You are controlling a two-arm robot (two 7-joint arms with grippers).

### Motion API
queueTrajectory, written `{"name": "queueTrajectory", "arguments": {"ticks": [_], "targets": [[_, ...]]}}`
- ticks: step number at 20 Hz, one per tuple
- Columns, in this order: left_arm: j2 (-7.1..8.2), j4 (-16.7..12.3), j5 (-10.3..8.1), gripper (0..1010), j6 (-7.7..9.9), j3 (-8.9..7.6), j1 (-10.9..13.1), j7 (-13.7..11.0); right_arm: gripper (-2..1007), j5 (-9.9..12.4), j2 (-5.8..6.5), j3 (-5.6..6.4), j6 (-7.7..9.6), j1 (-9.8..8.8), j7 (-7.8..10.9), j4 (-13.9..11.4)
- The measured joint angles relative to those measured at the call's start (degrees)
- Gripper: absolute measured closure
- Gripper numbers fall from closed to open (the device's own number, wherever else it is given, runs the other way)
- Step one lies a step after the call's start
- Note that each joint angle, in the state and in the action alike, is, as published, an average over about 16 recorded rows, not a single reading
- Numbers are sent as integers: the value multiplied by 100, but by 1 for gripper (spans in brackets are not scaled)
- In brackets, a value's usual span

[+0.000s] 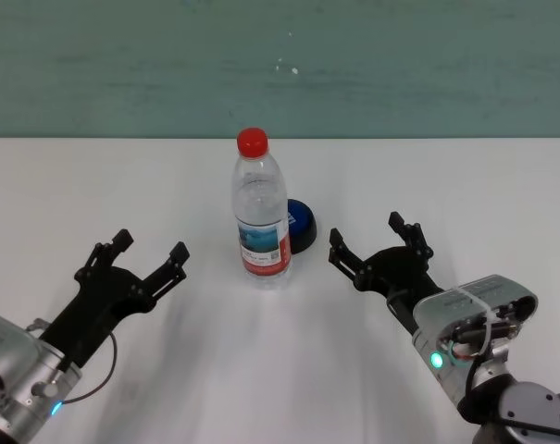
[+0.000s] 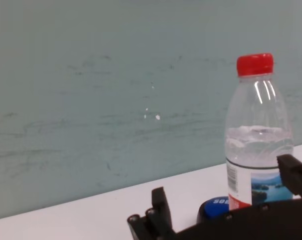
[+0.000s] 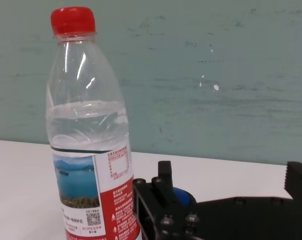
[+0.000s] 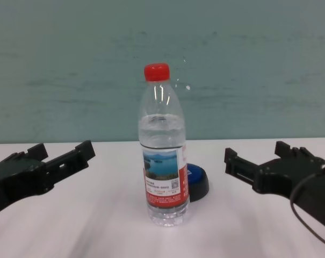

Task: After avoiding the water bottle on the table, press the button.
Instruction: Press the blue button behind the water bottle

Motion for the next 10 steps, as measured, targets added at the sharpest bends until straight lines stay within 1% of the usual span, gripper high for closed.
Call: {"name": "queueTrajectory", "arguments": {"ticks": [10], "targets": [[-5,10,15,0,-7,-2,-8,9,1,108,56,38,79,26,145,4]]}}
